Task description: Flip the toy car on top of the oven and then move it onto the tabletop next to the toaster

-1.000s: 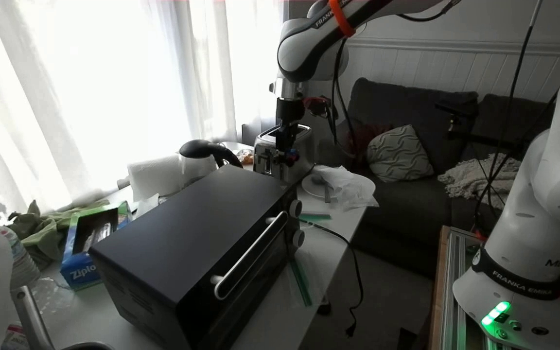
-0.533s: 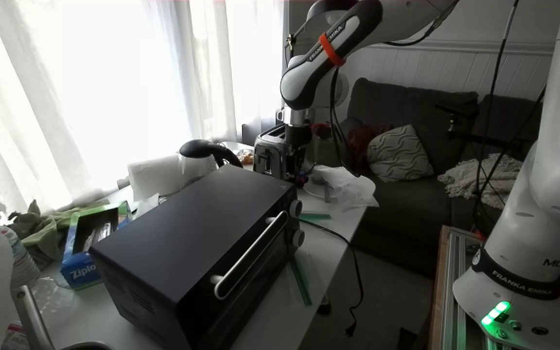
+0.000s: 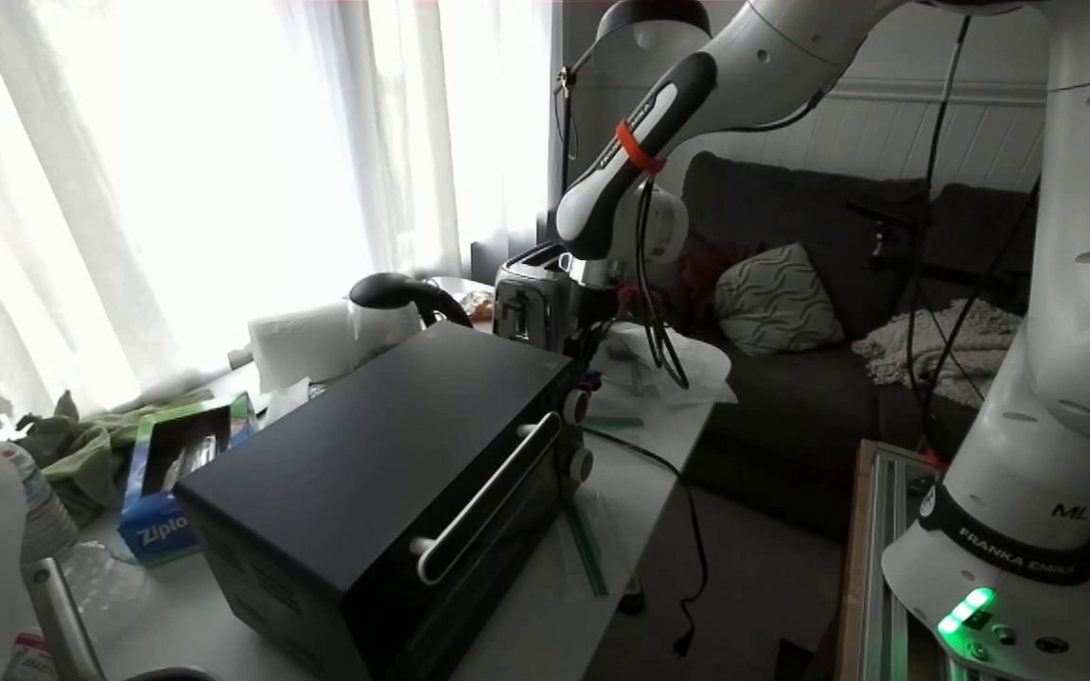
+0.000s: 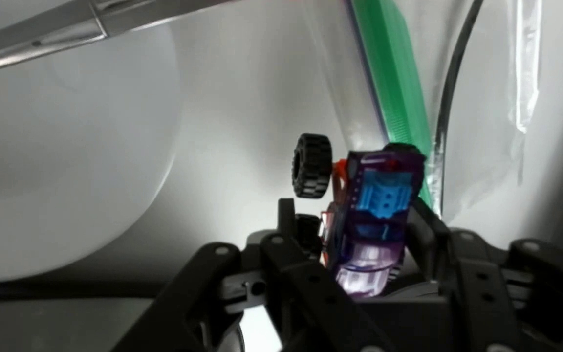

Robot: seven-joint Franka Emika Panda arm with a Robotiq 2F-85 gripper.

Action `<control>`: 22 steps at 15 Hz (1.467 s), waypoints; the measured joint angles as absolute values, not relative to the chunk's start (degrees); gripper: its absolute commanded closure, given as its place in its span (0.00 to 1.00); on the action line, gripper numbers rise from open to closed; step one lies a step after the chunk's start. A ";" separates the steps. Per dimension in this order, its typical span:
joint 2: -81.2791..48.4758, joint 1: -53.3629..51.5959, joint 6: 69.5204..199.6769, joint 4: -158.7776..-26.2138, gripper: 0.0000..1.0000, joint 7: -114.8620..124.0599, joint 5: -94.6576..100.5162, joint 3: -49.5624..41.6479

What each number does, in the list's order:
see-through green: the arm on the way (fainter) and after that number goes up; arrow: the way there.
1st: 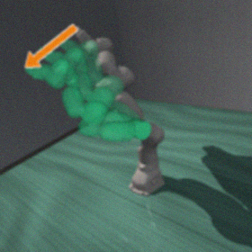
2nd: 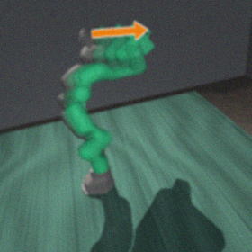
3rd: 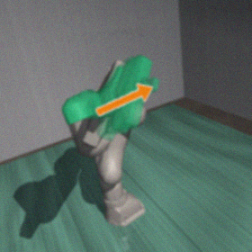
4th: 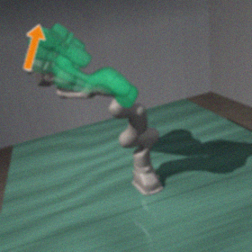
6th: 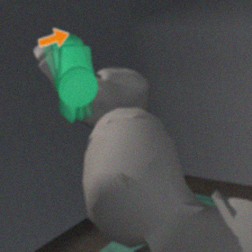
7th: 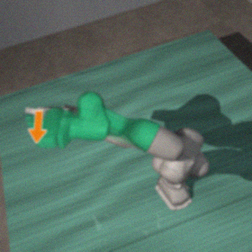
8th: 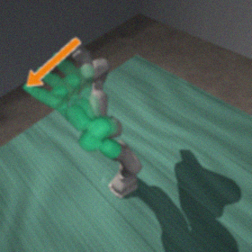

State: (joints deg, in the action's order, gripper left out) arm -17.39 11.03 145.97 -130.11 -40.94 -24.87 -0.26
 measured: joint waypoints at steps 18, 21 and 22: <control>-16.58 15.73 152.90 -132.44 0.00 -42.36 -26.96 4.91; -10.98 15.27 148.25 -133.89 0.00 -42.31 -24.45 4.20; -8.84 14.77 146.49 -134.45 0.00 -41.58 -22.62 3.59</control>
State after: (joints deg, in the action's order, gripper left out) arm -8.84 14.77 146.49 -134.45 -41.58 -22.62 3.59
